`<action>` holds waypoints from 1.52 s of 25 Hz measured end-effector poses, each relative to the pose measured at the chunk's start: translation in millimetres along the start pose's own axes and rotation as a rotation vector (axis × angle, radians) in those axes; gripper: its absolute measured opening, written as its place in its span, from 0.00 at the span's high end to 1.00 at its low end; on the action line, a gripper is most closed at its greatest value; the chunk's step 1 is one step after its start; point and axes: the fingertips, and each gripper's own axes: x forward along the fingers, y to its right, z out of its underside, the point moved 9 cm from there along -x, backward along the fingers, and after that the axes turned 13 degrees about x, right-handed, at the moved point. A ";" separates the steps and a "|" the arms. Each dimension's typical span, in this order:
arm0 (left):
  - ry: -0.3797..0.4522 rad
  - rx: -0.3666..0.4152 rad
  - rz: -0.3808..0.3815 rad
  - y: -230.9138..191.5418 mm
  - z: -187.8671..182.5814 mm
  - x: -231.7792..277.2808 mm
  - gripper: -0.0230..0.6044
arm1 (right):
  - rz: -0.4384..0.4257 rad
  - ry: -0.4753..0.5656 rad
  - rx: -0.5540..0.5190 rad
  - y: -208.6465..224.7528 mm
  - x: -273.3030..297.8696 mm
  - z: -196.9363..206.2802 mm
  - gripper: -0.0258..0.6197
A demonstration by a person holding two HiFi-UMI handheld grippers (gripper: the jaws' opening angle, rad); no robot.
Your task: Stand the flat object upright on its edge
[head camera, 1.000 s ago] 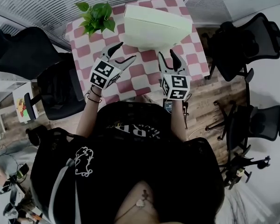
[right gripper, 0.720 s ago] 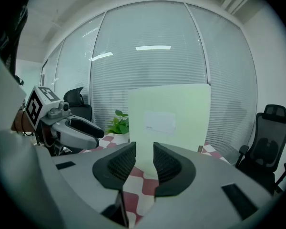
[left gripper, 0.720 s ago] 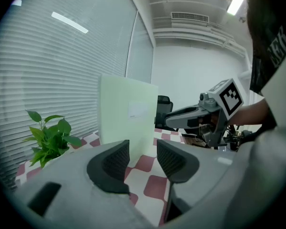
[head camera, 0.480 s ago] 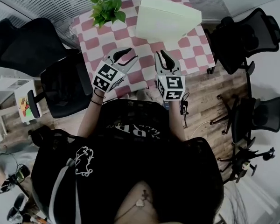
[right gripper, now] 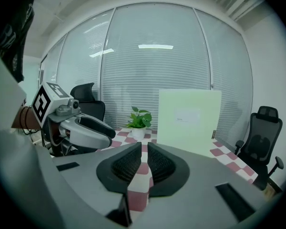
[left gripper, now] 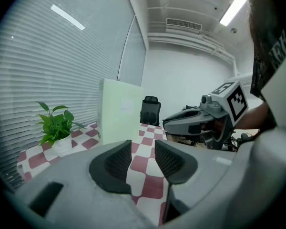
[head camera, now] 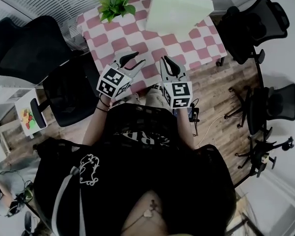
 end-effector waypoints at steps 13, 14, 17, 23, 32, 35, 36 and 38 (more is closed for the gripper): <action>0.023 -0.038 0.007 26.4 7.5 -15.8 0.70 | -0.040 -0.078 -0.038 -23.8 -20.9 19.7 0.90; 0.020 -0.039 -0.001 28.6 8.5 -18.1 0.70 | -0.050 -0.084 -0.042 -26.1 -23.0 22.0 0.90; 0.011 -0.050 -0.021 40.3 10.7 -23.3 0.70 | -0.073 -0.092 -0.047 -29.6 -34.9 30.5 0.90; 0.030 -0.071 -0.041 84.9 0.7 -23.0 0.70 | -0.081 -0.080 -0.048 -17.1 -78.2 47.6 0.90; 0.015 -0.061 -0.066 186.3 -10.2 -19.5 0.70 | -0.117 -0.047 -0.047 2.6 -161.8 76.8 0.90; 0.004 -0.061 -0.076 221.5 -10.2 -24.0 0.70 | -0.138 -0.041 -0.049 4.2 -188.8 88.8 0.90; -0.001 -0.058 -0.079 232.1 -10.8 -25.3 0.70 | -0.143 -0.039 -0.049 5.2 -197.0 91.9 0.90; -0.007 -0.056 -0.086 250.4 -11.6 -28.6 0.70 | -0.155 -0.037 -0.050 6.0 -210.8 97.5 0.90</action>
